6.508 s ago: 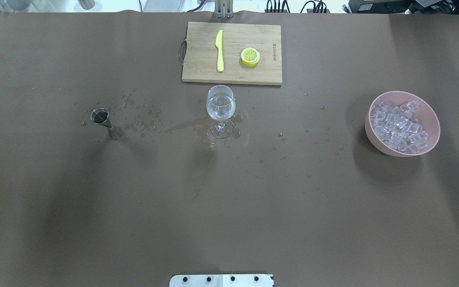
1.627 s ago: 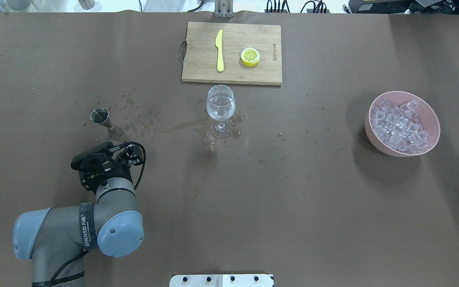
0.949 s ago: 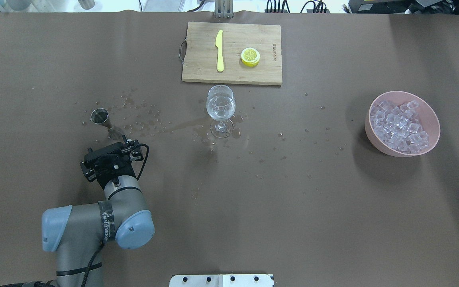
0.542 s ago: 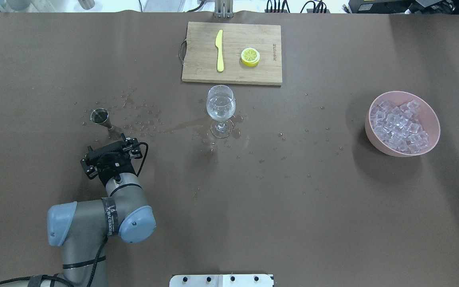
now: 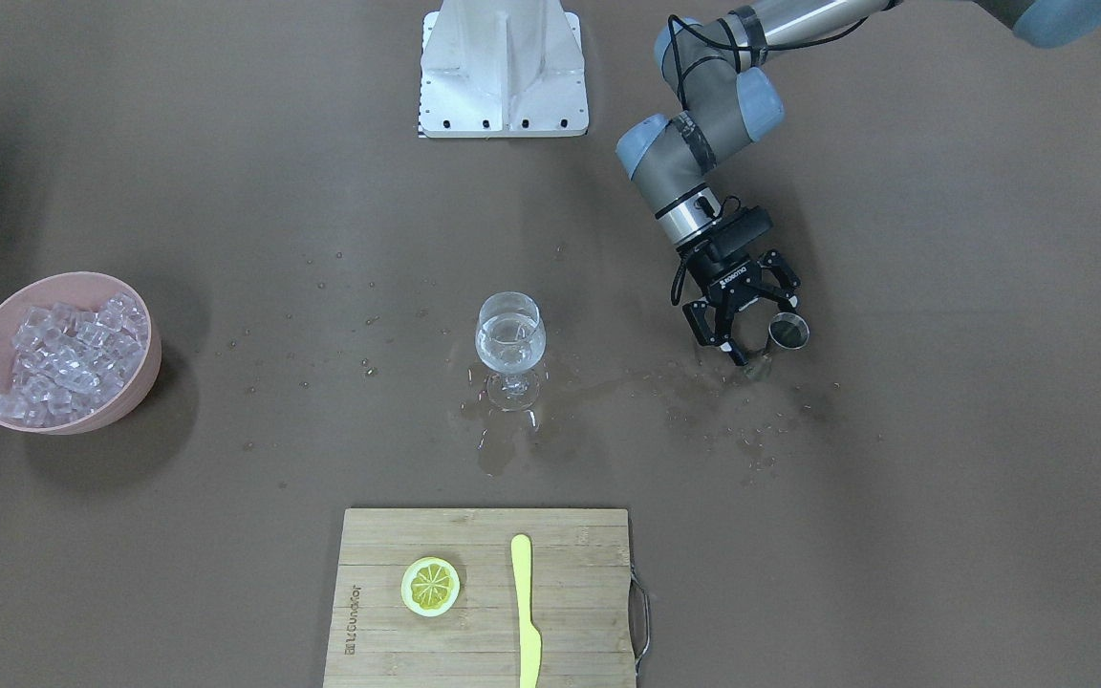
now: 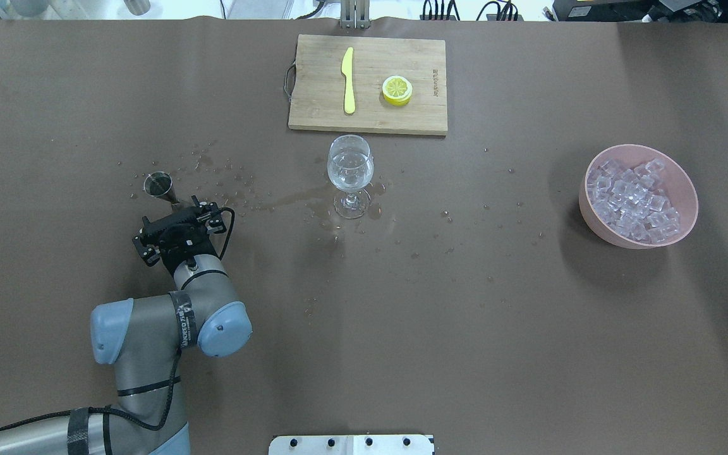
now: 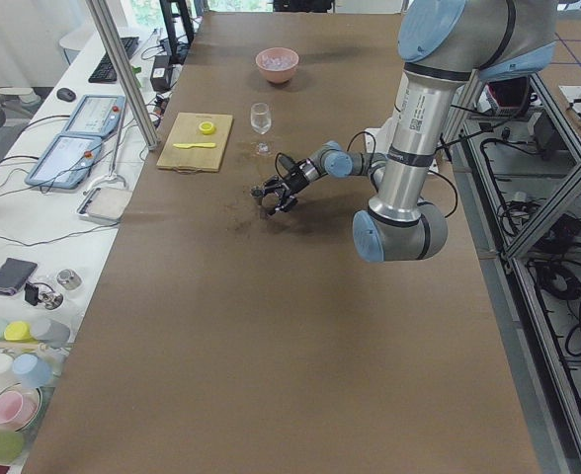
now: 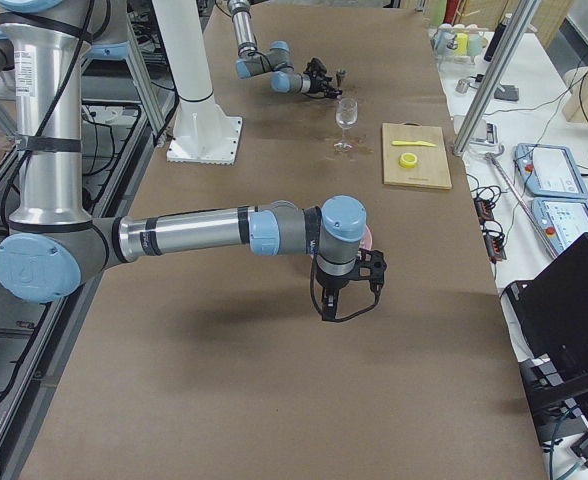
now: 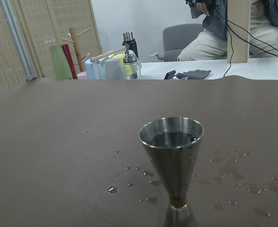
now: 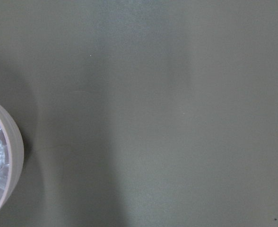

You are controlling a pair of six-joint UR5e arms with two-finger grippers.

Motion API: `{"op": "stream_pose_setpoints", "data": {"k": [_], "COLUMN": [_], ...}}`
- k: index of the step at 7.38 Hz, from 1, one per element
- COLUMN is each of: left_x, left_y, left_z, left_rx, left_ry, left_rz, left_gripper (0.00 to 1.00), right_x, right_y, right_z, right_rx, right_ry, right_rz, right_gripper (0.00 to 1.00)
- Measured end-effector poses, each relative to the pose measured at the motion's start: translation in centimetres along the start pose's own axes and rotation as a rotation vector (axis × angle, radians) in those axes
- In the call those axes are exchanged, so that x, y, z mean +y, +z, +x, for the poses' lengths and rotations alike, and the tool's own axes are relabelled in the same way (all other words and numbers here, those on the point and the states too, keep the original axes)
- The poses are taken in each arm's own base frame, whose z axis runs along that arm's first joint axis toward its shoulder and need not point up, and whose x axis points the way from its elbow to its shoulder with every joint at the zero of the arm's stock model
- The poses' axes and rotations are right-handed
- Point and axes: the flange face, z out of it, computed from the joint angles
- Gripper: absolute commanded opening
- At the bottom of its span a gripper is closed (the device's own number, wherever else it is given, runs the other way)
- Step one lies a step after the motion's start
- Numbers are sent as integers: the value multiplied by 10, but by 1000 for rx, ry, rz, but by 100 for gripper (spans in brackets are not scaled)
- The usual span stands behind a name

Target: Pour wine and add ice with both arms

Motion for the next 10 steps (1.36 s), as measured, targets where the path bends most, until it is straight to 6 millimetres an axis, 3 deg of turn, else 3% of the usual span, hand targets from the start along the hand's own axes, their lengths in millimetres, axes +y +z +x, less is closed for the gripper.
{"op": "stream_pose_setpoints", "data": {"k": [1,3,5,6,7,9,10], "left_x": [-4,-8,-5,1,9,4,-17], "left_y": [5,10,13,17,22,16,3], "left_z": [2,2,2,2,2,9,16], "left_rx": [-1,-5,-5,3,17,56,85], "left_ry": [4,13,12,2,-16,-51,-42], "left_rz": [13,24,24,21,14,-5,-13], "left_gripper": [91,65,48,11,0,0,0], "right_x": [0,0,0,0,0,1,1], "right_y": [0,0,1,1,1,1,1], "right_z": [0,0,1,1,1,1,1], "right_rx": [0,0,0,0,0,0,0], "right_ry": [0,1,2,2,2,3,3], "right_rz": [0,-1,-2,-2,-3,-3,-3], "right_gripper": [100,100,100,100,100,100,100]}}
